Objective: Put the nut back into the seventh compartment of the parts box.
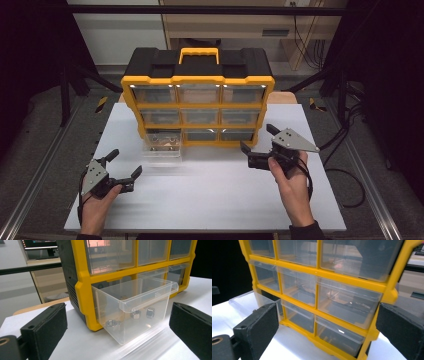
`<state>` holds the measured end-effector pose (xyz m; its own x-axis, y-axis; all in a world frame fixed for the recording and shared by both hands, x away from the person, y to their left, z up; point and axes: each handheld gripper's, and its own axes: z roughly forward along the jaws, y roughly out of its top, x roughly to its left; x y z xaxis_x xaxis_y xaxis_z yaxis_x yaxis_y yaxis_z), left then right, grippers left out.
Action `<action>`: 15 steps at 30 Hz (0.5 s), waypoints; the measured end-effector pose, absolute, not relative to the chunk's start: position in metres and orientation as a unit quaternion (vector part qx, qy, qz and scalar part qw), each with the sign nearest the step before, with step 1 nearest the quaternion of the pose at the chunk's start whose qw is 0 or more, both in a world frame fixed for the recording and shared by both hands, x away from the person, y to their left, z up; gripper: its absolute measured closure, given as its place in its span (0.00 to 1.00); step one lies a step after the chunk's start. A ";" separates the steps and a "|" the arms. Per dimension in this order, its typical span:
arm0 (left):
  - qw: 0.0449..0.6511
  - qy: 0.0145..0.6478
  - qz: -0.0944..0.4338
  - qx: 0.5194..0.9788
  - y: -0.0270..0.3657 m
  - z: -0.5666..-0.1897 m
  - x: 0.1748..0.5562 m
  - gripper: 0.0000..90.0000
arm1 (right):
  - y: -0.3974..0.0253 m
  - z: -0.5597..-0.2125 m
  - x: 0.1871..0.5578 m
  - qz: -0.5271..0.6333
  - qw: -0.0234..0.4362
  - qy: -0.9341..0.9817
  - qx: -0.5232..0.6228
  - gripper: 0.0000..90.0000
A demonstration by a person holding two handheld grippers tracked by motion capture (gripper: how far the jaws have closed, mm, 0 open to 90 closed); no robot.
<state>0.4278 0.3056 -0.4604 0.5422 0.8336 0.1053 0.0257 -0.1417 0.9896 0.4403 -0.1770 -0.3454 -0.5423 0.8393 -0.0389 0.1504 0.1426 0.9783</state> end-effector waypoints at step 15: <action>0.570 0.322 0.354 0.669 0.305 -0.461 0.428 0.01 | -0.201 -0.358 0.432 0.544 0.325 0.678 0.371 0.05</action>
